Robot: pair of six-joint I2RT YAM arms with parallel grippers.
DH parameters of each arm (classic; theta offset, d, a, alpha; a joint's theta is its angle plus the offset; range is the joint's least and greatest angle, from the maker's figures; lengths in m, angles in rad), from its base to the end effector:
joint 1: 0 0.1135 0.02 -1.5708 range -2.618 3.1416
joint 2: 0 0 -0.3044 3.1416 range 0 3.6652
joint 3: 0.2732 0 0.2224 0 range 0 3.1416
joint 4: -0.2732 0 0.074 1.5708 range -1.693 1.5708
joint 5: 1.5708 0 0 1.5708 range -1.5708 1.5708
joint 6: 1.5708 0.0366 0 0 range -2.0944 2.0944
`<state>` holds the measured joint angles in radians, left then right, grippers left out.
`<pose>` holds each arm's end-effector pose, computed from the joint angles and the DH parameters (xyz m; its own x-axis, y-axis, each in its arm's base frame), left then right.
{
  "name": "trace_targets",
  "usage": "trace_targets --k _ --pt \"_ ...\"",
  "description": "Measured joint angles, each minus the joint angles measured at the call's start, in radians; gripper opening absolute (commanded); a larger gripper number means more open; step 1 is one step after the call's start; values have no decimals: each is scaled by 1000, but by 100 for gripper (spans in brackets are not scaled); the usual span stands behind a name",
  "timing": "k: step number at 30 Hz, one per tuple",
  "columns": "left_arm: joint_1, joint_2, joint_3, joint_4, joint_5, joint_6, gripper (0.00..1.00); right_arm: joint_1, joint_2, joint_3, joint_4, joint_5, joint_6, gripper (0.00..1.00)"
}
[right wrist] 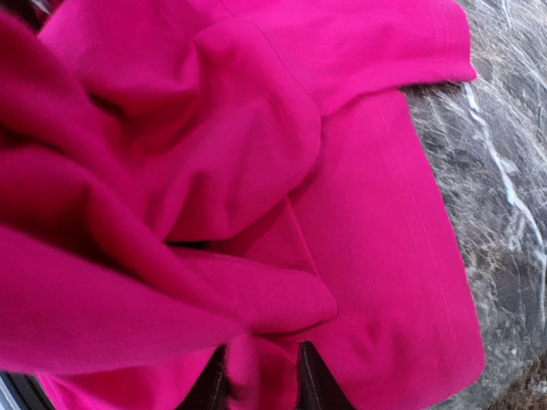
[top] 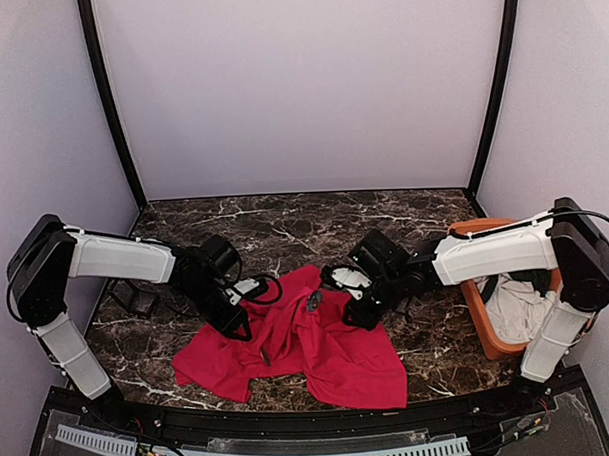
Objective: Pin the brooch onto the clothing
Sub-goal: Flatten out the clothing with brooches at the center of the board.
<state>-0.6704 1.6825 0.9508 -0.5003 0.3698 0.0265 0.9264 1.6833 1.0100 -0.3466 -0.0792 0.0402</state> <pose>0.2185 -0.1901 0.2156 -0.7209 0.6032 -0.3413 0.6928 0.6402 -0.3320 0.1880 0.2550 0.2352 -0.5445 -0.6579 -0.5203 -0.8006 0.5927 0.0884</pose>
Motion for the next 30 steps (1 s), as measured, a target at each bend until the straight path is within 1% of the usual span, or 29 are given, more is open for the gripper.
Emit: trace_targets --k 3,6,11,15,16,17,18,19,20,21,22,23,24,25,26,27,29,30 --pt "8 5 3 -11 0 8 1 -20 -10 0 -9 23 18 0" --pt "48 -8 3 -20 -10 6 1 -53 -36 2 -26 82 37 0" --pt "217 -121 3 -19 -72 -23 1 -125 -55 68 -85 214 51 0" --pt "325 -228 6 9 -148 -58 1 -177 -53 150 -129 315 48 1" --pt "338 -240 11 19 -162 -66 1 -186 -48 172 -136 336 46 3" --pt "346 -244 16 30 -175 -72 1 -193 -38 199 -143 358 42 8" --pt "353 -243 18 42 -183 -79 1 -197 -24 223 -148 375 40 19" --pt "358 -237 18 52 -187 -87 1 -202 0 258 -156 397 31 32" --pt "364 -227 17 61 -188 -95 8 -208 32 294 -158 420 19 44" --pt "372 -216 17 67 -188 -106 13 -211 61 322 -158 438 18 50" --pt "386 -196 16 75 -187 -119 24 -216 98 356 -167 457 10 54" --pt "396 -181 15 80 -187 -126 28 -220 136 388 -180 474 3 56" --pt "408 -163 13 86 -187 -142 41 -222 170 415 -194 486 -2 57" --pt "415 -154 9 89 -187 -152 48 -224 195 432 -208 493 1 58" --pt "422 -152 3 91 -187 -161 64 -224 213 440 -224 496 3 60" --pt "426 -153 1 91 -189 -166 71 -223 218 439 -244 496 4 60" --pt "429 -169 -2 93 -193 -185 91 -215 211 436 -283 495 6 62" --pt "431 -181 -2 93 -198 -187 95 -204 196 429 -297 494 6 62"
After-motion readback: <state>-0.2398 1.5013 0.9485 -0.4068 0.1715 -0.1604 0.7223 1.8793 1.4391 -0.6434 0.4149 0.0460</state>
